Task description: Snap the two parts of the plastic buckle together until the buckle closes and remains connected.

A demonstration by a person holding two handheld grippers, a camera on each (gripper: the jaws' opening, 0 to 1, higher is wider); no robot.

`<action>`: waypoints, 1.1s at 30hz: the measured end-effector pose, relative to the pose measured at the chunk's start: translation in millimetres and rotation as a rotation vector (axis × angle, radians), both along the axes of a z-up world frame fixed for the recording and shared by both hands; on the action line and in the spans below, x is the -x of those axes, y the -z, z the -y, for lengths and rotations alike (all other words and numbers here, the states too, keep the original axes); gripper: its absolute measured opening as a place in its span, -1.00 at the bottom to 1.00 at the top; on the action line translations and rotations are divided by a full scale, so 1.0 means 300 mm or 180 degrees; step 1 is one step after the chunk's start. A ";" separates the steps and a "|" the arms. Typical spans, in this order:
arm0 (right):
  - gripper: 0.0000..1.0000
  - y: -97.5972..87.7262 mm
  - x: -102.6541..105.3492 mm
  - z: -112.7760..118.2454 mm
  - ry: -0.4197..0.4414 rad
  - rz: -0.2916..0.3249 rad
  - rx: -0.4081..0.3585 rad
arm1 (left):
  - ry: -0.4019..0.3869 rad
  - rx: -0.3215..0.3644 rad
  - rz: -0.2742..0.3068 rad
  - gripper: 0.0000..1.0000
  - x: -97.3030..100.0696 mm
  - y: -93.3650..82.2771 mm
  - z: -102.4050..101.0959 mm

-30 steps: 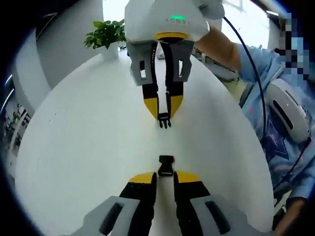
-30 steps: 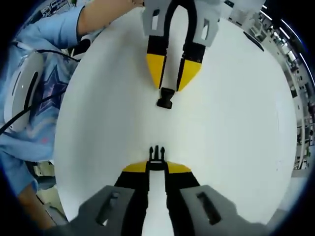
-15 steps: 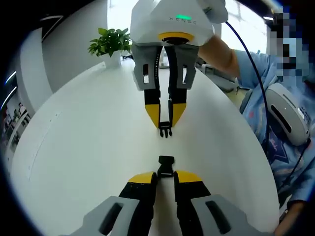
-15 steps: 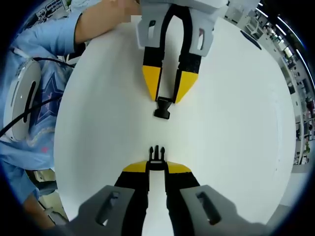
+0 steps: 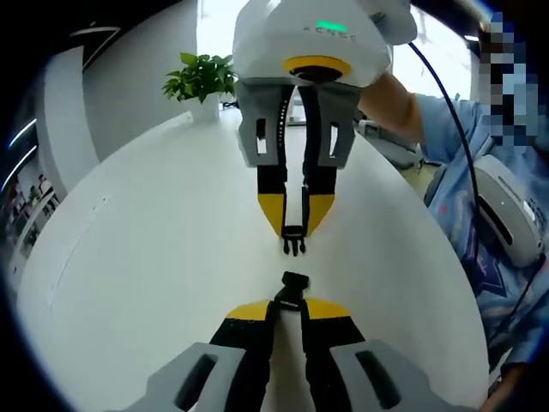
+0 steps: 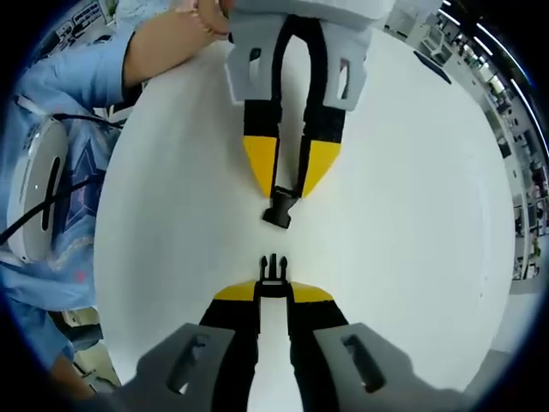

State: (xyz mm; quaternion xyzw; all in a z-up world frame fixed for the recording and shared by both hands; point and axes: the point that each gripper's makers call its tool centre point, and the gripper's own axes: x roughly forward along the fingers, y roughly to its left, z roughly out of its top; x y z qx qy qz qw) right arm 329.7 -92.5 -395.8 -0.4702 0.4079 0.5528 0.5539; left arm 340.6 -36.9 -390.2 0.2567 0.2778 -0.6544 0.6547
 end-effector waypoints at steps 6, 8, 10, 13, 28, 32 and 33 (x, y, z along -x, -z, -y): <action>-0.77 -0.007 0.000 0.005 -0.0017 0.0055 0.0044 | 0.0099 0.0103 0.0156 -0.63 -0.006 -0.007 0.008; -0.77 -0.017 -0.019 0.001 -0.0032 0.0063 0.0054 | 0.0177 0.0153 0.0160 -0.59 -0.007 -0.011 0.017; -0.77 -0.017 -0.017 0.004 -0.0033 0.0068 0.0061 | 0.0242 0.0198 0.0139 -0.56 -0.006 -0.012 0.025; -0.77 -0.017 -0.013 0.009 -0.0056 0.0091 0.0079 | 0.0336 0.0223 0.0094 -0.59 0.007 -0.012 0.033; -0.77 -0.021 -0.006 0.021 -0.0074 0.0074 0.0106 | 0.0263 0.0108 0.0063 -0.67 0.015 -0.019 0.029; -0.77 -0.020 -0.008 0.013 -0.0093 0.0059 0.0084 | 0.0236 0.0134 0.0081 -0.67 0.005 -0.020 0.032; -0.77 -0.019 -0.008 0.007 -0.0113 0.0061 0.0073 | 0.0233 0.0141 0.0083 -0.67 0.004 -0.021 0.034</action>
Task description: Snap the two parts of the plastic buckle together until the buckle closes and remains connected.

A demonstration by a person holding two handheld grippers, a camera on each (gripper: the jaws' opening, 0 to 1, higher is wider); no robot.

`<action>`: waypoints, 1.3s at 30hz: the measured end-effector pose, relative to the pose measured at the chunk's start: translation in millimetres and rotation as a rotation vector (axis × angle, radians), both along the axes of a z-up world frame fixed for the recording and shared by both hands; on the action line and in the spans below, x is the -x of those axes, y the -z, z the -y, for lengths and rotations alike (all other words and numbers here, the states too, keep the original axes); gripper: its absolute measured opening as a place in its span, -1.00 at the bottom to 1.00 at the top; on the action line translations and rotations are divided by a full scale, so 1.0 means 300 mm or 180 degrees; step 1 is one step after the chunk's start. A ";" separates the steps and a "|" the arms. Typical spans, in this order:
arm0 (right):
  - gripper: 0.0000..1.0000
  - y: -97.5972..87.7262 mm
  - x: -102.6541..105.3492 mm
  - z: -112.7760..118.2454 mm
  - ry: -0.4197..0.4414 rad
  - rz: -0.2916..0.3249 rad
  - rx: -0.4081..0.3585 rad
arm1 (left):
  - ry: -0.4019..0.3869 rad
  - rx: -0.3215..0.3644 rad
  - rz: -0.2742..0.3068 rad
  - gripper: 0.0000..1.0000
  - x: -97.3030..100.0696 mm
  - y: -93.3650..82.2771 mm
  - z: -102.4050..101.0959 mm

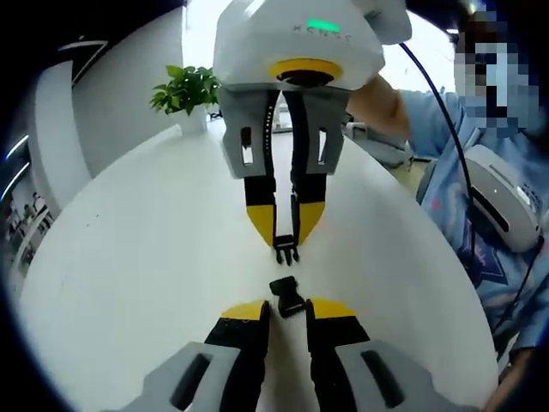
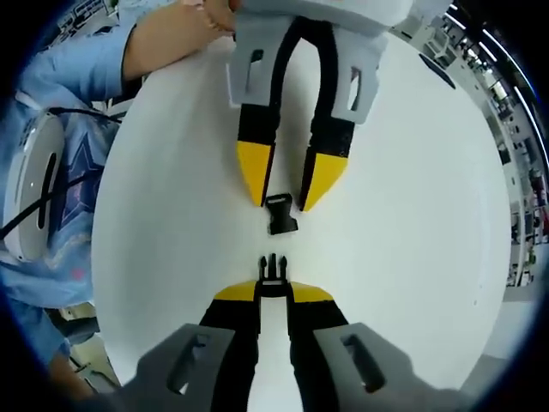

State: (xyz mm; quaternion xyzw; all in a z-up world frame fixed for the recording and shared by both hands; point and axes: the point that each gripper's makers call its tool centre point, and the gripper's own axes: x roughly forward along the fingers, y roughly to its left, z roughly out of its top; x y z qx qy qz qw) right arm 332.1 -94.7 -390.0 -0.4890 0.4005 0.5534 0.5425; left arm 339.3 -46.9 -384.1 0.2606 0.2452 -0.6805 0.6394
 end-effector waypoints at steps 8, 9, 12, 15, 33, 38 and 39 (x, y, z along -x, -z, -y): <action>-0.77 -0.001 -0.017 -0.027 -0.0056 -0.0012 -0.0005 | 0.0035 0.0052 -0.0034 -0.67 0.010 0.007 0.006; -0.77 0.000 -0.016 -0.029 -0.0080 -0.0011 -0.0003 | 0.0047 0.0061 -0.0035 -0.67 0.013 0.008 0.008; -0.78 0.003 -0.015 -0.035 -0.0121 -0.0023 -0.0002 | 0.0070 0.0075 -0.0046 -0.67 0.015 0.009 0.011; -0.78 0.005 -0.016 -0.037 -0.0130 -0.0038 -0.0003 | 0.0075 0.0086 -0.0078 -0.67 0.015 0.011 0.012; -0.77 0.004 -0.030 -0.043 -0.0184 -0.0081 -0.0030 | -0.0132 0.0020 -0.0107 -0.62 0.003 0.011 0.022; -0.77 0.003 -0.026 -0.040 -0.0199 -0.0063 -0.0020 | -0.0172 0.0003 -0.0083 -0.59 0.003 0.010 0.034; -0.77 0.003 -0.026 -0.040 -0.0207 -0.0057 -0.0014 | -0.0170 0.0002 -0.0077 -0.59 0.002 0.010 0.034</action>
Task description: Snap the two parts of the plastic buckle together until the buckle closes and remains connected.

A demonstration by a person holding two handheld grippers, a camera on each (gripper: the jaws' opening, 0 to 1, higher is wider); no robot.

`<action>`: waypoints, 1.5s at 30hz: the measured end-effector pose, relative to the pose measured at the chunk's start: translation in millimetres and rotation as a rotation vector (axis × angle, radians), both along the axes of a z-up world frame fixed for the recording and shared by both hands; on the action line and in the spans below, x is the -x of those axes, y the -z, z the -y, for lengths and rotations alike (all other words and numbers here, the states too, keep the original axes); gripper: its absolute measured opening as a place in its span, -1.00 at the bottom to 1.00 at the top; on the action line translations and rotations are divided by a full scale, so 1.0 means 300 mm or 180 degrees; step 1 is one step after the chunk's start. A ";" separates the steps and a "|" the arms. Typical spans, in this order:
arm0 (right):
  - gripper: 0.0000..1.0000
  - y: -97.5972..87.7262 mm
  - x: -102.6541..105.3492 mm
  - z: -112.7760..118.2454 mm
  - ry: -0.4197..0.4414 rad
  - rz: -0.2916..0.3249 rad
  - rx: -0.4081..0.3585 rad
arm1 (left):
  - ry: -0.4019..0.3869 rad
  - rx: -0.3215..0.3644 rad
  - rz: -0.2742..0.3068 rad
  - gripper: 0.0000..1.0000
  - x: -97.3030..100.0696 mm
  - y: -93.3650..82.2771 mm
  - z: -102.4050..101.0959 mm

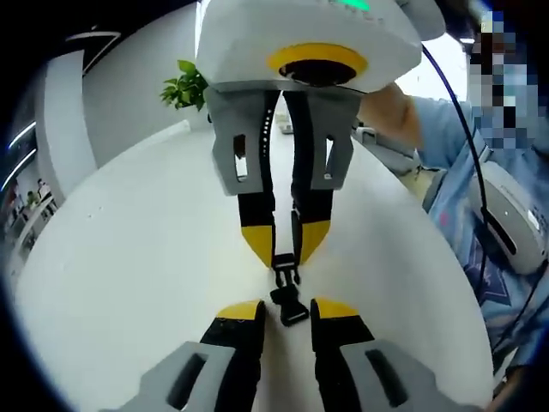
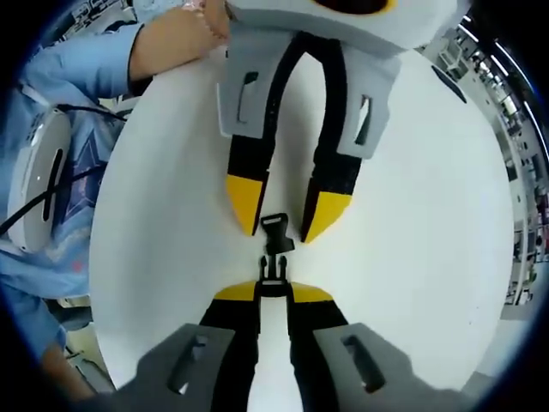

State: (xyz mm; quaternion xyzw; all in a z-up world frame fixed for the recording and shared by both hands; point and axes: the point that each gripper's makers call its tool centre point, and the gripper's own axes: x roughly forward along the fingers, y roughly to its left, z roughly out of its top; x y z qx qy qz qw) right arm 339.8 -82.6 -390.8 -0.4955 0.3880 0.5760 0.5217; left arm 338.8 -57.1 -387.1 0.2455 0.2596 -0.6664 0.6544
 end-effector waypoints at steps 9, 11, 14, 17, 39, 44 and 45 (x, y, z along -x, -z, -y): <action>-0.78 -0.003 0.008 0.007 -0.0050 -0.0007 0.0058 | -0.0014 -0.0004 0.0025 -0.60 -0.014 -0.004 -0.012; -0.78 -0.004 0.009 0.008 -0.0034 -0.0008 0.0059 | 0.0009 0.0002 0.0025 -0.60 -0.010 -0.005 -0.011; -0.78 -0.004 0.011 0.009 -0.0014 -0.0006 0.0059 | 0.0043 -0.0004 0.0058 -0.60 -0.004 -0.008 -0.003; -0.78 -0.006 0.007 0.007 0.0001 -0.0006 0.0058 | 0.0072 -0.0004 0.0087 -0.60 0.002 -0.009 0.008; -0.77 -0.024 -0.038 -0.023 0.0054 0.0000 0.0060 | -0.0014 -0.0010 -0.0034 -0.75 0.005 -0.006 0.028; -0.78 -0.027 -0.043 -0.027 0.0056 -0.0003 0.0048 | -0.0044 -0.0009 -0.0050 -0.75 0.001 -0.006 0.033; -0.78 -0.028 -0.046 -0.028 0.0055 -0.0003 0.0046 | -0.0055 -0.0012 -0.0060 -0.76 0.001 -0.006 0.033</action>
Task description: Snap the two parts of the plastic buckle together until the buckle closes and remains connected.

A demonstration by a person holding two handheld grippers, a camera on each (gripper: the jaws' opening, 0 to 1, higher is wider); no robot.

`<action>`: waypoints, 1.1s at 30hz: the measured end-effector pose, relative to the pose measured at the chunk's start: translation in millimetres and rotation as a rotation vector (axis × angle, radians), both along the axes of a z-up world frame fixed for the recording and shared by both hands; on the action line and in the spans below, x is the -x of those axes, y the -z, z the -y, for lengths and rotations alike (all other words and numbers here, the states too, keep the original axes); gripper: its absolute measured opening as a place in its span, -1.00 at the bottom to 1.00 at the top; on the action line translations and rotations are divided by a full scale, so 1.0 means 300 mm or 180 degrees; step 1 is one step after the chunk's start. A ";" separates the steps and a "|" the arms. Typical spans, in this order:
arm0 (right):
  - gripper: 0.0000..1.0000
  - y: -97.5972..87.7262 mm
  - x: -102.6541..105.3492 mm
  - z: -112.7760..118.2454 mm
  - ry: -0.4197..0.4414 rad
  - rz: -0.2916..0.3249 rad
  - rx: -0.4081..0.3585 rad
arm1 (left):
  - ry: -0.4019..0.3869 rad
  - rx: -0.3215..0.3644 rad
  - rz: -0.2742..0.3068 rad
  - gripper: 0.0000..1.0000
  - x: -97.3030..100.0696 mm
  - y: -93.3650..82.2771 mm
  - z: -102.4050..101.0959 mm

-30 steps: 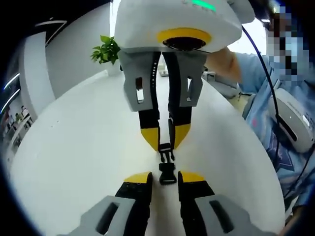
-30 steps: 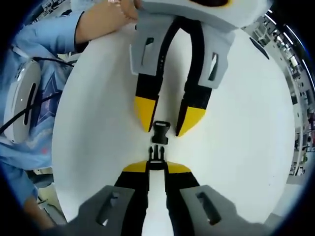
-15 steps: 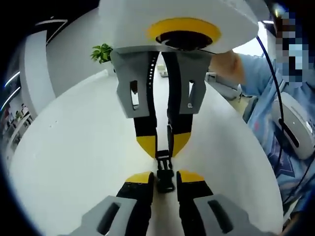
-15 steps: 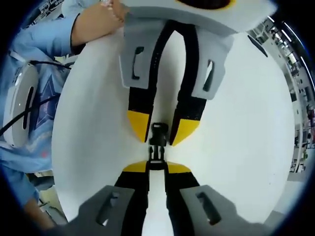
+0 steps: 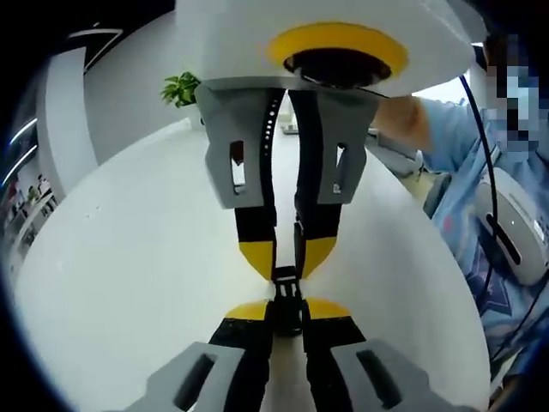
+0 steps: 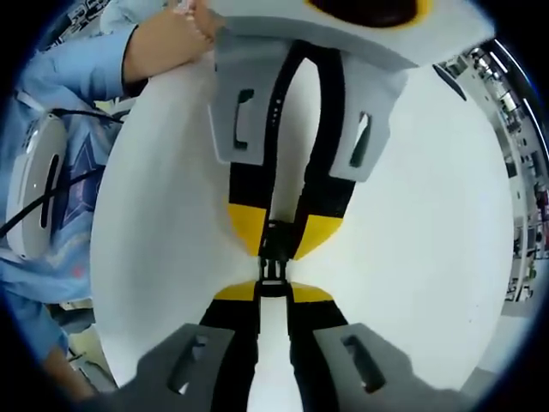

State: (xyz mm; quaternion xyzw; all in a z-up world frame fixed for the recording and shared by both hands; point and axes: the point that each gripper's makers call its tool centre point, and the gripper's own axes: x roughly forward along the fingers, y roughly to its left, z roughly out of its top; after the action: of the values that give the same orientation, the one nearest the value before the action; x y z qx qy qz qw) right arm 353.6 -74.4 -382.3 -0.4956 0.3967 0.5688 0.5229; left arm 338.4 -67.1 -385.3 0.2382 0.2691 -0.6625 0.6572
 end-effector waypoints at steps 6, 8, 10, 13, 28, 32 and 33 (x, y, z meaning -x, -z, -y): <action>-0.78 0.004 0.009 0.004 0.0049 -0.0006 0.0008 | -0.0080 -0.0020 -0.0048 -0.76 0.001 0.001 0.003; -0.78 0.007 0.013 0.006 0.0059 -0.0001 0.0023 | -0.0112 -0.0019 -0.0066 -0.76 -0.001 0.000 0.004; -0.78 0.011 0.020 0.008 0.0100 -0.0005 0.0040 | -0.0140 -0.0021 -0.0076 -0.76 -0.003 0.001 0.005; -0.79 0.017 0.031 0.008 0.0135 -0.0005 0.0044 | -0.0165 -0.0020 -0.0068 -0.77 -0.004 0.001 0.008; -0.61 0.028 0.038 -0.005 0.0149 0.0077 -0.0146 | -0.0162 -0.0021 -0.0093 -0.77 0.001 0.004 0.006; -0.51 0.004 0.034 -0.008 0.0068 0.0140 -0.0286 | -0.0155 -0.0021 -0.0102 -0.77 0.000 0.005 0.007; -0.52 -0.009 0.032 -0.006 0.0058 0.0149 -0.0333 | -0.0154 -0.0020 -0.0104 -0.77 -0.001 0.005 0.007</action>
State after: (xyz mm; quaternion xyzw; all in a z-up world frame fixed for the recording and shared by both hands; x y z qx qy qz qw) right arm 344.0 -72.6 -379.4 -0.4771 0.3586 0.5723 0.5624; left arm 338.6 -69.2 -386.8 0.2229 0.2876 -0.6494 0.6678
